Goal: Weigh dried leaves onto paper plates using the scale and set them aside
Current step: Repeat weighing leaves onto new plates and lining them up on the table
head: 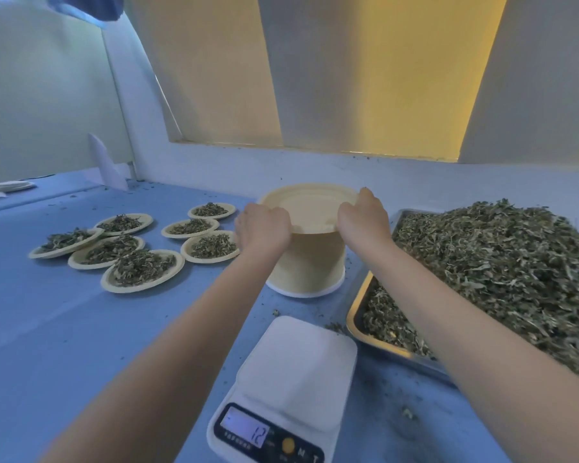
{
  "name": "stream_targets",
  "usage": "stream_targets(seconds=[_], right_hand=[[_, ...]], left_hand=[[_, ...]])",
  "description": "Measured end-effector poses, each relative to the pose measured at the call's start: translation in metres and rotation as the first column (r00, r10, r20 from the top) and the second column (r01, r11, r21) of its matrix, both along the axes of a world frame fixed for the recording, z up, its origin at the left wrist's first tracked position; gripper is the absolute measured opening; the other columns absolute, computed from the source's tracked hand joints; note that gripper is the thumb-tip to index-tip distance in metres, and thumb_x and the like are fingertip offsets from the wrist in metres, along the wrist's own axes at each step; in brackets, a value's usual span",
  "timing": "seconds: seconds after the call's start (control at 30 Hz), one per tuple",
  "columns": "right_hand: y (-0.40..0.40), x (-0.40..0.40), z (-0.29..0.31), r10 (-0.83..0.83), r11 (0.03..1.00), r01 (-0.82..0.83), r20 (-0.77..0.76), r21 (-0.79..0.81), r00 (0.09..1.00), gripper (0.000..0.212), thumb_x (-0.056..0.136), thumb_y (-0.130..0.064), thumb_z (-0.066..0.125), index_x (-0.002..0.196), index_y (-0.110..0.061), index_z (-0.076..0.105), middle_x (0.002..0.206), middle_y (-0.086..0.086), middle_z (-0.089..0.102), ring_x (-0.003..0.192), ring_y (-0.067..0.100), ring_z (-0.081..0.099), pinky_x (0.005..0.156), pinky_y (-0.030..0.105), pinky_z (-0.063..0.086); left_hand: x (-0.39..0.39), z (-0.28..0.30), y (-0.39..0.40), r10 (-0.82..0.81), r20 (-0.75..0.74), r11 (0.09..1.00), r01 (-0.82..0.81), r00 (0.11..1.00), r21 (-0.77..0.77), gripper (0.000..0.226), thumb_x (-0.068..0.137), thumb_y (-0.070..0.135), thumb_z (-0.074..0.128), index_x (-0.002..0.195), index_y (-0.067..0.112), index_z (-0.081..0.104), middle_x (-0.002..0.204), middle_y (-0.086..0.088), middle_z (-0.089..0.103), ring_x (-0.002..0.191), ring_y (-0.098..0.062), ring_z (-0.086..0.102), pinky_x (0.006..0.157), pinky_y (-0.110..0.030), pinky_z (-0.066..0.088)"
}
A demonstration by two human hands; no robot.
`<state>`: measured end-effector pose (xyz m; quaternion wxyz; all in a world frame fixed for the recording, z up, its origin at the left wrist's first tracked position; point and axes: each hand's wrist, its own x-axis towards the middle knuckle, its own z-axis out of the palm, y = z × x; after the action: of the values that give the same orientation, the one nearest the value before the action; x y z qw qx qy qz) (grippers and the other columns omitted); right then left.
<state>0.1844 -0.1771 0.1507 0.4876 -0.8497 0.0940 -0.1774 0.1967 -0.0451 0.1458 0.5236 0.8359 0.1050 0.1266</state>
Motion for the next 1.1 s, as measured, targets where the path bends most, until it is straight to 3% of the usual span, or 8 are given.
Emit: stream_targets(seconds=[0.17, 0.33, 0.6, 0.8, 0.9, 1.0, 1.07, 1.1], right_hand=[[0.020, -0.057, -0.029, 0.028, 0.999, -0.031, 0.086, 0.034, 0.996, 0.061, 0.093, -0.009, 0.034, 0.151, -0.011, 0.012, 0.155, 0.005, 0.020, 0.132, 0.029, 0.036, 0.105, 0.047, 0.038], [0.032, -0.097, -0.061, 0.014, 1.000, -0.013, 0.060, -0.008, 0.998, 0.061, 0.092, -0.005, 0.037, 0.149, -0.003, 0.016, 0.153, 0.011, 0.022, 0.140, 0.027, 0.023, 0.113, 0.036, 0.023], [0.036, -0.133, -0.110, -0.013, 0.993, 0.001, -0.105, -0.115, 0.994, 0.049, 0.089, -0.008, 0.040, 0.136, 0.002, 0.035, 0.140, 0.017, 0.039, 0.133, 0.032, 0.030, 0.111, 0.046, 0.026], [0.041, -0.139, -0.134, -0.001, 0.958, -0.051, -0.180, -0.283, 0.984, 0.065, 0.091, -0.016, 0.040, 0.148, -0.001, 0.014, 0.156, 0.012, 0.016, 0.146, 0.030, -0.002, 0.118, 0.040, -0.001], [0.040, -0.137, -0.131, 0.000, 0.961, -0.046, -0.165, -0.272, 0.986, 0.064, 0.092, -0.018, 0.040, 0.148, 0.000, 0.016, 0.155, 0.013, 0.018, 0.146, 0.030, 0.000, 0.118, 0.041, 0.002], [0.033, -0.135, -0.121, -0.002, 0.960, -0.041, -0.152, -0.278, 0.988, 0.046, 0.093, -0.019, 0.039, 0.133, 0.003, 0.036, 0.148, 0.017, 0.032, 0.143, 0.030, 0.011, 0.116, 0.044, 0.011], [0.028, -0.133, -0.114, 0.004, 0.971, -0.036, -0.133, -0.238, 0.991, 0.022, 0.092, -0.018, 0.039, 0.112, -0.007, 0.040, 0.141, 0.019, 0.038, 0.139, 0.030, 0.021, 0.113, 0.046, 0.018], [0.026, -0.132, -0.110, 0.018, 0.973, -0.044, -0.117, -0.225, 0.993, 0.024, 0.093, -0.017, 0.039, 0.116, -0.013, 0.040, 0.141, 0.017, 0.039, 0.138, 0.029, 0.023, 0.113, 0.045, 0.020]], left_hand=[[-0.051, -0.030, 0.017, -0.025, 0.095, 0.990, 0.037, 0.995, -0.135, 0.066, 0.086, 0.005, 0.037, 0.148, 0.009, 0.016, 0.150, -0.011, 0.030, 0.135, -0.031, 0.031, 0.110, -0.048, 0.029], [-0.090, -0.070, 0.023, -0.007, -0.056, 0.995, 0.001, 0.998, -0.097, 0.053, 0.089, 0.007, 0.036, 0.142, 0.008, 0.030, 0.142, -0.014, 0.038, 0.123, -0.035, 0.042, 0.102, -0.048, 0.037], [-0.123, -0.109, 0.031, -0.033, -0.171, 0.998, 0.043, 0.985, 0.052, 0.050, 0.089, 0.009, 0.034, 0.139, 0.004, 0.033, 0.140, -0.016, 0.039, 0.126, -0.035, 0.041, 0.104, -0.048, 0.036], [-0.133, -0.119, 0.034, -0.036, -0.246, 0.995, 0.058, 0.969, 0.083, 0.050, 0.087, 0.011, 0.042, 0.136, 0.001, 0.035, 0.135, -0.016, 0.044, 0.122, -0.034, 0.043, 0.102, -0.046, 0.039], [-0.132, -0.114, 0.037, -0.023, -0.226, 0.998, 0.034, 0.974, 0.043, 0.054, 0.086, 0.019, 0.049, 0.135, 0.002, 0.034, 0.134, -0.015, 0.044, 0.122, -0.033, 0.043, 0.102, -0.047, 0.039], [-0.128, -0.106, 0.043, -0.013, -0.163, 0.999, 0.020, 0.987, 0.037, 0.039, 0.087, 0.022, 0.050, 0.121, 0.003, 0.042, 0.129, -0.013, 0.046, 0.112, -0.031, 0.047, 0.095, -0.042, 0.042], [-0.125, -0.099, 0.046, -0.026, -0.133, 0.999, 0.032, 0.991, 0.037, 0.031, 0.089, 0.021, 0.049, 0.116, 0.009, 0.044, 0.129, -0.011, 0.046, 0.104, -0.029, 0.047, 0.083, -0.035, 0.040], [-0.122, -0.096, 0.048, -0.036, -0.124, 0.999, 0.040, 0.992, 0.033, 0.039, 0.090, 0.021, 0.048, 0.126, 0.008, 0.043, 0.134, -0.011, 0.044, 0.106, -0.028, 0.046, 0.081, -0.033, 0.036]])
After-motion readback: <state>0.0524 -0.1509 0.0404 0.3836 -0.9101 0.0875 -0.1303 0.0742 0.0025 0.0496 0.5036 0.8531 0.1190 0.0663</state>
